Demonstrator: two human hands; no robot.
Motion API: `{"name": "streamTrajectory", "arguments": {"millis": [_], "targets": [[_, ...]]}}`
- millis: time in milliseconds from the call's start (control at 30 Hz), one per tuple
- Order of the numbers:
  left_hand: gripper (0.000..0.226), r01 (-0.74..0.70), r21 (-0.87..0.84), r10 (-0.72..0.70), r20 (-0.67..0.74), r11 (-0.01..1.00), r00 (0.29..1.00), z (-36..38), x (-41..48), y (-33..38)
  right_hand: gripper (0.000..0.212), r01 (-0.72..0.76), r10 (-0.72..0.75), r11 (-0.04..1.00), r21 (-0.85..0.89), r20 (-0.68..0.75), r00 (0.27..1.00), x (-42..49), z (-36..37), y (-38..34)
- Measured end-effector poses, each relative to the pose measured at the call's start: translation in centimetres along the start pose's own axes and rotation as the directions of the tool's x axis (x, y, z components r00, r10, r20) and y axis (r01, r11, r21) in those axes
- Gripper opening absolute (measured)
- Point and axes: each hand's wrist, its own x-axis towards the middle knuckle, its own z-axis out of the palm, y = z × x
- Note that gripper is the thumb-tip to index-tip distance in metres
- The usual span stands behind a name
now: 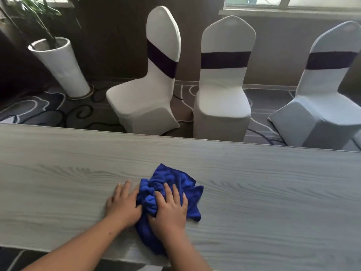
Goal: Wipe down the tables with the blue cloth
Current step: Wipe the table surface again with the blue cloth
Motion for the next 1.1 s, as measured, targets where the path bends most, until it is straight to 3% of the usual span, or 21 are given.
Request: {"name": "streamTrajectory", "arguments": {"millis": [200,333,400,567,633,733,800,867,967,1100], "targets": [[0.075,-0.101,0.033,0.100,0.030,0.994,0.995,2.6,-1.5,14.2,0.066,-0.157,0.154,0.987,-0.025,-0.110,0.982,-2.4,-6.1,15.0],[0.070,-0.243,0.063,0.240,0.056,0.968,0.969,4.6,-3.1,26.6,0.068,-0.350,0.338,0.936,-0.035,-0.189,0.922,-5.1,-12.1,29.0],[0.070,-0.313,0.052,0.308,0.094,0.948,0.947,5.3,-3.8,31.9,0.067,-0.450,0.430,0.893,-0.020,-0.262,0.864,-6.6,-15.2,36.1],[0.067,-0.383,0.072,0.369,0.155,0.921,0.917,6.9,-5.0,39.0,0.067,-0.705,0.679,0.704,0.081,-0.366,0.636,-12.6,-22.1,52.5],[0.067,-0.362,0.094,0.347,0.142,0.928,0.927,7.3,-5.5,39.4,0.065,-0.749,0.718,0.653,0.112,-0.404,0.566,-14.4,-23.8,56.3],[0.067,-0.372,0.108,0.357,0.136,0.922,0.924,7.2,-5.5,38.8,0.071,-0.770,0.740,0.626,0.126,-0.409,0.534,-15.1,-24.6,56.9],[0.066,-0.387,0.112,0.371,0.141,0.915,0.918,6.9,-5.5,38.0,0.075,-0.738,0.710,0.666,0.103,-0.392,0.585,-14.3,-23.6,54.1],[0.065,-0.409,0.117,0.392,0.140,0.905,0.909,6.6,-5.3,37.0,0.067,-0.664,0.636,0.746,0.059,-0.358,0.683,-13.0,-21.3,49.0],[0.063,-0.400,0.112,0.392,0.089,0.910,0.916,5.8,-4.7,33.9,0.064,-0.427,0.406,0.904,-0.004,-0.299,0.864,-11.1,-16.2,37.4],[0.066,-0.306,0.130,0.306,0.014,0.943,0.952,3.9,-3.4,25.8,0.065,-0.073,0.062,0.995,-0.068,-0.147,0.987,-9.8,-9.4,21.9]]}}
